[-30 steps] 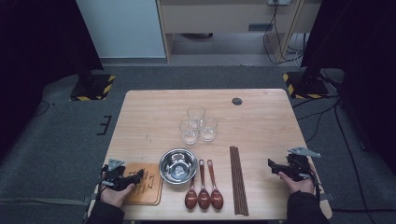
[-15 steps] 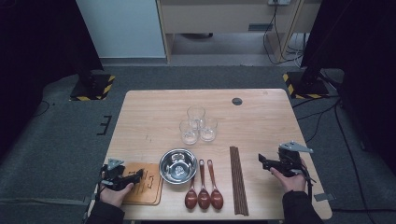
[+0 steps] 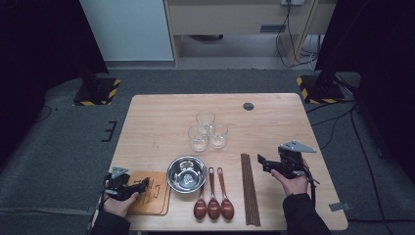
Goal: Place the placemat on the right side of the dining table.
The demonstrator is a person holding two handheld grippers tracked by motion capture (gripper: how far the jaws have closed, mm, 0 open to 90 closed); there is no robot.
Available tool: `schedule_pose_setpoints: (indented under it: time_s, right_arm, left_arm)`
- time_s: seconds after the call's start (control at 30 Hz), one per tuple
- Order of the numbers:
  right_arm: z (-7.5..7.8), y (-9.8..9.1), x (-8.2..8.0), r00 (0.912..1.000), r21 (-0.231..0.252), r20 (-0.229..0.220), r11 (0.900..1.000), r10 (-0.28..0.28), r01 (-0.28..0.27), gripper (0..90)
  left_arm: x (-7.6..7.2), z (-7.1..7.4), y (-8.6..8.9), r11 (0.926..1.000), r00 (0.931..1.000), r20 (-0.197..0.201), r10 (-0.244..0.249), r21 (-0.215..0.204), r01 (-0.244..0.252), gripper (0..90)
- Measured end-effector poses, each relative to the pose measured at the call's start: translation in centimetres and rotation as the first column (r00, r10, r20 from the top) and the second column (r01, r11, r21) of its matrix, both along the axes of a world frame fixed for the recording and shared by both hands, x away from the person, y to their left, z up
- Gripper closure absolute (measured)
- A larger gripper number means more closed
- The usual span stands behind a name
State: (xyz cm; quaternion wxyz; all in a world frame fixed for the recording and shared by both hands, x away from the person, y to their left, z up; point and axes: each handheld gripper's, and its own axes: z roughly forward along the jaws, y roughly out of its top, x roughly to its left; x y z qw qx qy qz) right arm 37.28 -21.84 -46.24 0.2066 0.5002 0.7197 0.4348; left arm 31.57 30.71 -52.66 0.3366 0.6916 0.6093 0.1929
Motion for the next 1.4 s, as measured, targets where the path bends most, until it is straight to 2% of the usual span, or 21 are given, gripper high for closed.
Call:
schedule_pose_setpoints:
  time_s: [0.3,0.57,0.63,0.7,0.77,0.8,0.9,1.0,1.07,1.27,1.4]
  right_arm:
    - [1.1,1.9,0.3,0.9992,0.022,0.022,0.9992,0.032,-0.033,11.7]
    - [2.0,4.5,0.6,0.9956,0.042,0.039,0.9953,0.086,-0.087,12.2]
    - [2.4,5.8,0.7,0.9927,0.055,0.046,0.992,0.112,-0.114,12.5]
    - [2.5,6.1,0.7,0.9917,0.059,0.049,0.9909,0.118,-0.121,12.5]
    - [2.9,7.4,0.8,0.9879,0.068,0.056,0.9866,0.145,-0.148,12.6]
    - [2.9,7.4,0.8,0.9879,0.068,0.056,0.9866,0.145,-0.148,12.6]
    - [3.3,9.0,0.8,0.9826,0.074,0.066,0.9812,0.174,-0.178,12.8]
    - [3.5,9.6,0.8,0.9805,0.083,0.068,0.9784,0.184,-0.189,13.0]
    - [3.7,10.7,0.8,0.9755,0.087,0.075,0.9731,0.207,-0.213,13.2]
    - [4.1,12.1,0.8,0.9692,0.1,0.087,0.966,0.23,-0.239,13.7]
    - [4.6,13.4,0.7,0.9621,0.116,0.099,0.9574,0.254,-0.265,14.5]
  left_arm:
    - [-0.1,0.2,0.2,0.9999,0.9999,0.001,0.01,-0.004,-0.01,19.3]
    - [-0.4,0.5,0.3,0.9999,0.9998,0.012,0.015,0.002,-0.015,19.3]
    - [-0.5,0.7,0.3,0.9998,0.9998,0.016,0.013,0.013,-0.013,19.3]
    - [-0.6,0.8,0.3,0.9998,0.9997,0.02,0.013,0.012,-0.014,19.6]
    - [-0.7,0.9,0.4,0.9997,0.9993,0.033,0.02,0.011,-0.02,20.0]
    - [-0.7,0.9,0.4,0.9997,0.9993,0.033,0.02,0.011,-0.02,20.0]
    - [-0.7,0.9,0.4,0.9997,0.9993,0.032,0.019,0.014,-0.019,20.0]
    - [-0.8,1.1,0.4,0.9997,0.9991,0.038,0.018,0.015,-0.019,20.0]
    - [-0.9,1.2,0.4,0.9997,0.9988,0.046,0.017,0.019,-0.018,20.0]
    - [-1.1,1.5,0.5,0.9996,0.9981,0.06,0.016,0.023,-0.017,20.0]
    - [-1.3,1.6,0.4,0.9995,0.9974,0.071,0.016,0.025,-0.017,20.0]
